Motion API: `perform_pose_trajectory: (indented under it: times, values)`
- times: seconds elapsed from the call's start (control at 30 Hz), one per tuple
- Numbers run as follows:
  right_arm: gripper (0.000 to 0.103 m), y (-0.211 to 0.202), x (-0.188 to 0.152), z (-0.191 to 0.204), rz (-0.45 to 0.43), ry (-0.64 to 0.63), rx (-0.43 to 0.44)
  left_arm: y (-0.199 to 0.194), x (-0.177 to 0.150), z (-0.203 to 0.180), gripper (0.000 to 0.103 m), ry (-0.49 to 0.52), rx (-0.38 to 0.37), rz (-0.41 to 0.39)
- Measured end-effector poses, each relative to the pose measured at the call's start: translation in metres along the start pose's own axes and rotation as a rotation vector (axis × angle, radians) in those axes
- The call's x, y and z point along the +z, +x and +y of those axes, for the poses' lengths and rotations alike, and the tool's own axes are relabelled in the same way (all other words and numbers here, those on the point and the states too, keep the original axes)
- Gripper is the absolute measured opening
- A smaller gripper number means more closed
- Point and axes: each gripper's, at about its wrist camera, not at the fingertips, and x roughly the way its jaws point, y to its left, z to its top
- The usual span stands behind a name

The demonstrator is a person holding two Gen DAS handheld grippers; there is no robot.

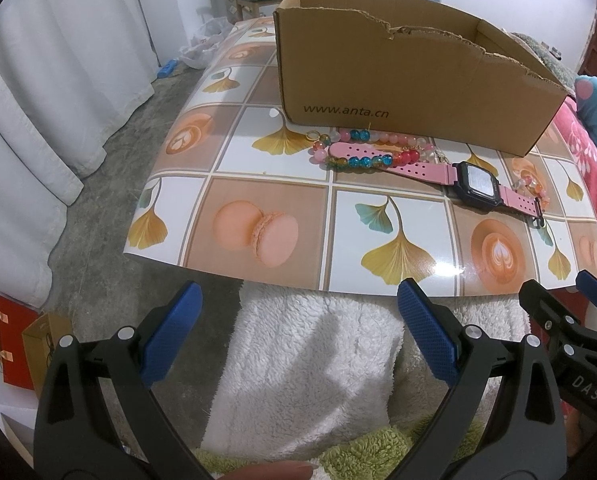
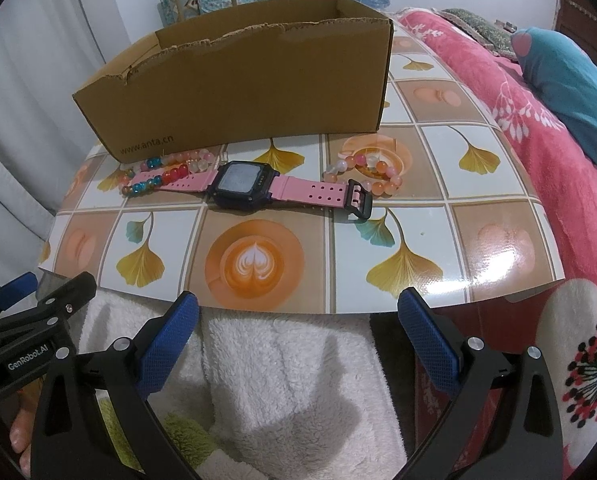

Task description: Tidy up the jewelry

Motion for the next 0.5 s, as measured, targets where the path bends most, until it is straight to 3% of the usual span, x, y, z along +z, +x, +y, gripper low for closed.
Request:
perform_pose_trajectory:
  times: [0.5]
  values:
    - [0.097,-0.0003,0.0024,0.0013,0.003,-0.012,-0.010,-0.0002,-0.0006,0.0004,0.095,0.000,0.000,-0.001]
